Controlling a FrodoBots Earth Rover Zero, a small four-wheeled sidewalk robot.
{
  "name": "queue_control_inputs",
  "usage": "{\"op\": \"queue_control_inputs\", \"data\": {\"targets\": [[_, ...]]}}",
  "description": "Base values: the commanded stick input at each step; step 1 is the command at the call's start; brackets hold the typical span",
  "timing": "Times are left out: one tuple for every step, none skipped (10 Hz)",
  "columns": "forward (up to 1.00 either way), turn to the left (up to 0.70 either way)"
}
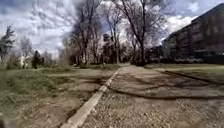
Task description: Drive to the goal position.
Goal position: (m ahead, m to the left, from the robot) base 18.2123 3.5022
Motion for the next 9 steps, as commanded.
{"op": "queue_control_inputs", "data": {"targets": [[0.7,0.0],[0.7,-0.11],[0.7,-0.3],[0.7,-0.35],[0.7,-0.35],[0.7,-0.19],[0.7,0.0],[0.7,0.0],[0.7,0.0]]}}
